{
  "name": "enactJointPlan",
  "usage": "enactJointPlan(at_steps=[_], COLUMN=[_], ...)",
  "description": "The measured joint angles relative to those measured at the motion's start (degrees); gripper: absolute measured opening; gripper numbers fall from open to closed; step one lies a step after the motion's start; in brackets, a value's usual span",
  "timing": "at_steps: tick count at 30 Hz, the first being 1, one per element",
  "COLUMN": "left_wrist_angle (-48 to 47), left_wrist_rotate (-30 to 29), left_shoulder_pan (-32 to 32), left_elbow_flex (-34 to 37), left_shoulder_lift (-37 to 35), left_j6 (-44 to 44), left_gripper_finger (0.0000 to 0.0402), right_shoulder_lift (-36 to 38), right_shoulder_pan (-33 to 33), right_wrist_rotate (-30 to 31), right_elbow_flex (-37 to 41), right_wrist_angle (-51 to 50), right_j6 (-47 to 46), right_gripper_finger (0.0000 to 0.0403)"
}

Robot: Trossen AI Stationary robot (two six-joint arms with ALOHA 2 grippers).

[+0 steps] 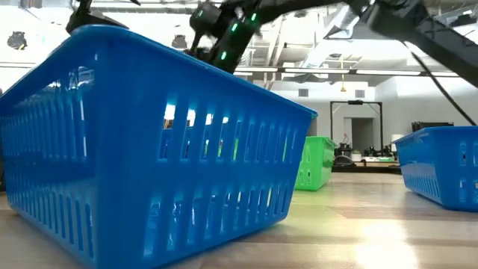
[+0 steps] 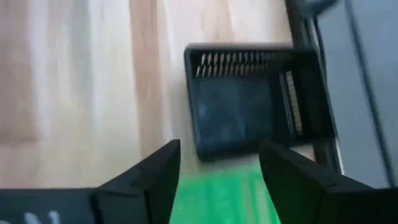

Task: Stack baskets by color
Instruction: Adjust the bins

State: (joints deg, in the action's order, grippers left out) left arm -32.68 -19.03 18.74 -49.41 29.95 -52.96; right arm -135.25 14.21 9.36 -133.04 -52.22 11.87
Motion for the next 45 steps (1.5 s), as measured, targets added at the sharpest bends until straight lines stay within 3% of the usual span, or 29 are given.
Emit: enactJointPlan(at_steps=[9, 14, 18, 23, 30, 38, 45], left_wrist_angle=[0.1, 0.1, 0.1, 0.0, 0.1, 0.0, 0.0], left_wrist_rotate=[1.3, 1.3, 1.3, 1.2, 0.3, -1.4, -2.0], left_shoulder_pan=[0.0, 0.0, 0.0, 0.0, 0.0, 0.0, 0.0], left_elbow_flex=[0.0, 0.0, 0.0, 0.0, 0.0, 0.0, 0.0], left_shoulder_lift=[0.0, 0.0, 0.0, 0.0, 0.0, 0.0, 0.0], left_j6=[0.9, 1.1, 1.5, 2.3, 2.4, 2.4, 2.3], left_gripper_finger=[0.0256, 0.0256, 0.0256, 0.0256, 0.0256, 0.0256, 0.0256], right_shoulder_lift=[6.3, 6.7, 10.3, 19.6, 33.0, 36.7, 36.7], right_shoulder_pan=[5.0, 6.6, 7.3, 8.3, 14.8, 20.7, 21.1], right_wrist_rotate=[3.4, 5.7, 1.6, 1.3, 1.3, 2.9, 0.6], right_elbow_flex=[0.0, 4.5, 15.6, 34.3, 56.6, 62.2, 64.0], right_wrist_angle=[-26.4, -34.9, -28.8, -18.5, -1.3, 2.0, 6.8], right_j6=[-28.3, -31.5, -31.7, -36.0, -43.1, -42.8, -41.5], right_gripper_finger=[0.0248, 0.0248, 0.0248, 0.0248, 0.0248, 0.0248, 0.0248])
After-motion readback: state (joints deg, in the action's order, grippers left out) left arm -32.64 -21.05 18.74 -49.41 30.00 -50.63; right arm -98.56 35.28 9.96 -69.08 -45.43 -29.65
